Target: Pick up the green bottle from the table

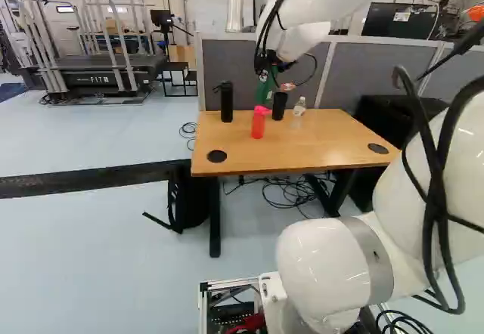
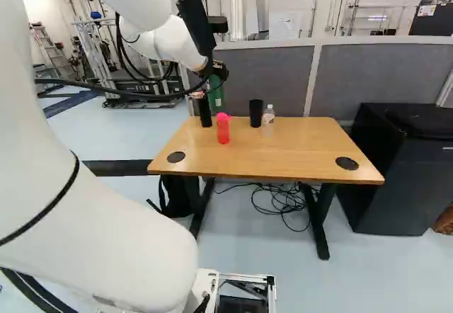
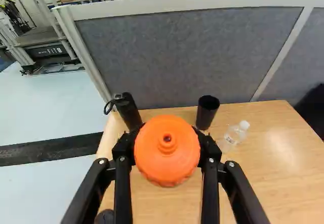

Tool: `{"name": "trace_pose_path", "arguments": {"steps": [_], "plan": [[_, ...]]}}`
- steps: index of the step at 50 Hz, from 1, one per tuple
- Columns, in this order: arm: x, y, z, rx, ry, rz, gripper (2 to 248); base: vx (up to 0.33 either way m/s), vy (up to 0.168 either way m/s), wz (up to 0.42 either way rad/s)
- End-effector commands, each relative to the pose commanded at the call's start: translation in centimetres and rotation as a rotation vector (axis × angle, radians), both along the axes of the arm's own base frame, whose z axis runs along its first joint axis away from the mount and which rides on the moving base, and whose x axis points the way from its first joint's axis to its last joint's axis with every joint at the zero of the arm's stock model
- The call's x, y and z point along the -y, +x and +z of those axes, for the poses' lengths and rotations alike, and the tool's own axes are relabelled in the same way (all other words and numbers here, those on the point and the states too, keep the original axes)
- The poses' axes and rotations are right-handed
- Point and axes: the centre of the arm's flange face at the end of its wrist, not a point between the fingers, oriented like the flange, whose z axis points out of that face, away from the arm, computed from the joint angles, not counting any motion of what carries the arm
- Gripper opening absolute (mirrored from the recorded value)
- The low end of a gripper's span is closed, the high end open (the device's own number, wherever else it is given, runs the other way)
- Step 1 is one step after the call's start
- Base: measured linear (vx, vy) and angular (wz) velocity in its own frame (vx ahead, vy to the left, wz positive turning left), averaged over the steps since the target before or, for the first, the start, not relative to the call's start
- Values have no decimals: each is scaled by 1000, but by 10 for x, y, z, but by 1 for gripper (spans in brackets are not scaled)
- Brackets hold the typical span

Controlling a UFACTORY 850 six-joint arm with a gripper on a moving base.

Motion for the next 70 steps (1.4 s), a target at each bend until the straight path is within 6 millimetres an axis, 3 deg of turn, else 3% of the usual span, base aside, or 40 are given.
{"name": "trace_pose_path", "arguments": {"steps": [18,40,70], "plan": [[0,-5,0,1,0,0,35,-239,-5,-1],[0,-8,-4,3,-2,0,35,-8,1,1],[-1,-20,-41,16,-15,3,35,0,0,0]]}}
